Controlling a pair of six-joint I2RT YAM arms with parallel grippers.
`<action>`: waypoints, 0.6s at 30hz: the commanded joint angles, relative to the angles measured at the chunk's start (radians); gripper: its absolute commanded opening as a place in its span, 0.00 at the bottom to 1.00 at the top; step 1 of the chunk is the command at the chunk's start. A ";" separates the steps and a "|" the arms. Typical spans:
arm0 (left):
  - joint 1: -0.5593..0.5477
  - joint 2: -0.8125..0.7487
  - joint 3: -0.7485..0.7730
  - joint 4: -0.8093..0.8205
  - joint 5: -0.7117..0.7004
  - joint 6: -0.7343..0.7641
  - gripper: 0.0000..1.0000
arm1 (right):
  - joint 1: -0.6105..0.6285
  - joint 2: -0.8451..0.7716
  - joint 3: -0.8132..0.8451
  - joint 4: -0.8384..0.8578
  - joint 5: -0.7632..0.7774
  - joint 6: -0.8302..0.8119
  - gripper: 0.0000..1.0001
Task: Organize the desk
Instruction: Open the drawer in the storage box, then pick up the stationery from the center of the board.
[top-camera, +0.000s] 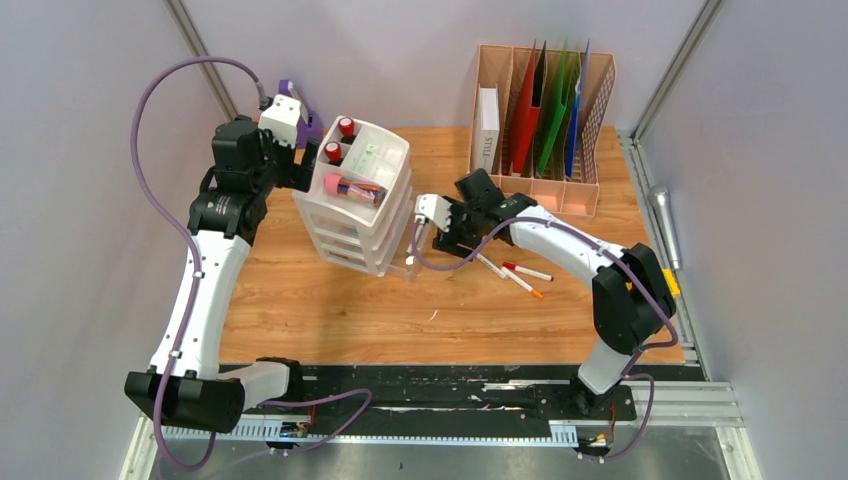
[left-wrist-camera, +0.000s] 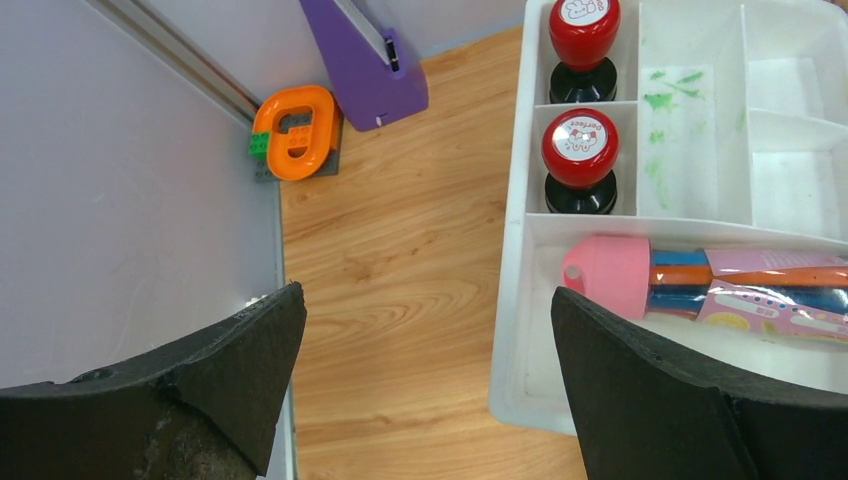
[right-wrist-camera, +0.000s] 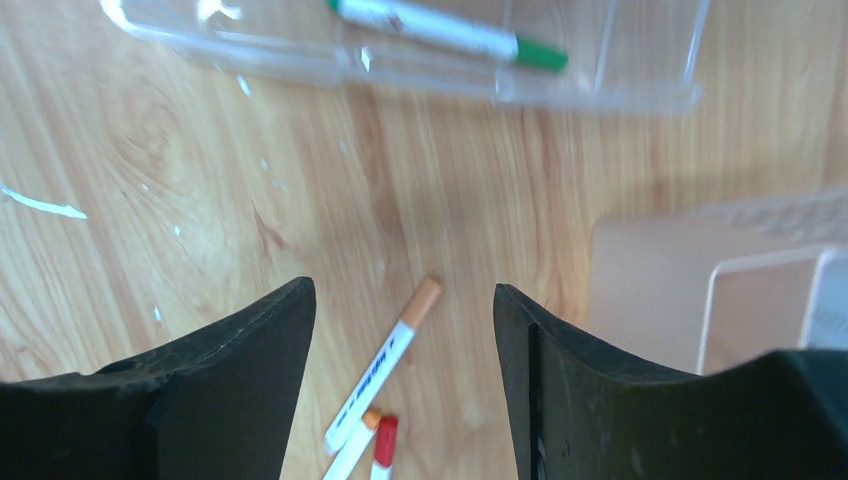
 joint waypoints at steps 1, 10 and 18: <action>0.005 -0.023 0.022 0.024 0.036 -0.016 1.00 | -0.100 0.008 0.004 -0.070 -0.049 0.187 0.66; 0.005 -0.035 -0.004 0.032 0.051 -0.027 1.00 | -0.180 0.117 -0.024 -0.064 -0.036 0.272 0.63; 0.004 -0.046 -0.020 0.032 0.073 -0.034 1.00 | -0.191 0.201 -0.061 -0.038 -0.015 0.289 0.57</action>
